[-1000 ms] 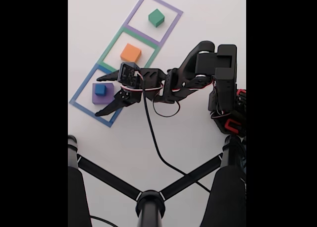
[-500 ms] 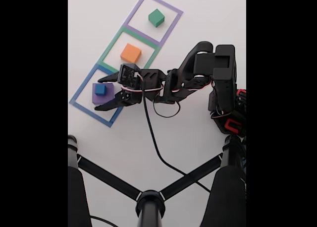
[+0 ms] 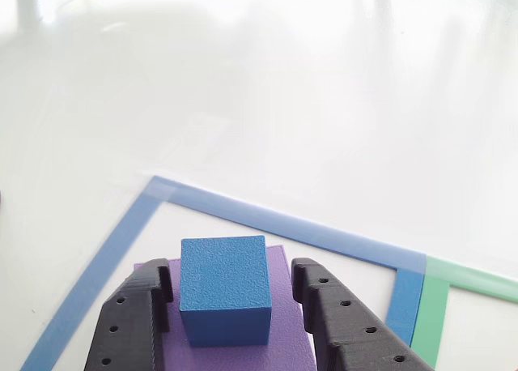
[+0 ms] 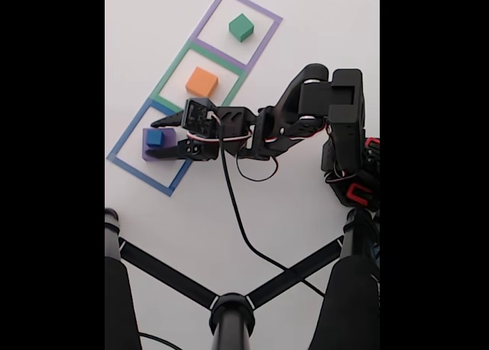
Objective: Tower of hanoi
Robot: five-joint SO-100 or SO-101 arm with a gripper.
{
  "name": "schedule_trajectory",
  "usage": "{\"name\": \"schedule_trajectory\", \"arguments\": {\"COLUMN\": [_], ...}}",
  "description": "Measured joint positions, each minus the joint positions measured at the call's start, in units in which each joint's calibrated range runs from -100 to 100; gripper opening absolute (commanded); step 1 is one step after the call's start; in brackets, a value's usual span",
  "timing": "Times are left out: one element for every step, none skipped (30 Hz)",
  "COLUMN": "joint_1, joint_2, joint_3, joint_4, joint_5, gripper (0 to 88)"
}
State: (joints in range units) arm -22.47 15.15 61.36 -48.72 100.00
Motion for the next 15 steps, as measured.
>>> {"name": "schedule_trajectory", "arguments": {"joint_1": [0.0,0.0,0.0,0.0,0.0,0.0,0.0,0.0,0.0,0.0,0.0,0.0,0.0,0.0,0.0], "joint_2": [0.0,0.0,0.0,0.0,0.0,0.0,0.0,0.0,0.0,0.0,0.0,0.0,0.0,0.0,0.0], "joint_3": [0.0,0.0,0.0,0.0,0.0,0.0,0.0,0.0,0.0,0.0,0.0,0.0,0.0,0.0,0.0], "joint_4": [0.0,0.0,0.0,0.0,0.0,0.0,0.0,0.0,0.0,0.0,0.0,0.0,0.0,0.0,0.0], "joint_5": [0.0,0.0,0.0,0.0,0.0,0.0,0.0,-0.2,-0.2,-0.2,-0.4,-0.4,-0.4,-0.4,-0.4], "gripper": [8.8,8.1,7.5,7.2,6.5,6.2,5.7,5.2,4.9,4.8,4.7,4.6,4.6,4.6,4.7]}}
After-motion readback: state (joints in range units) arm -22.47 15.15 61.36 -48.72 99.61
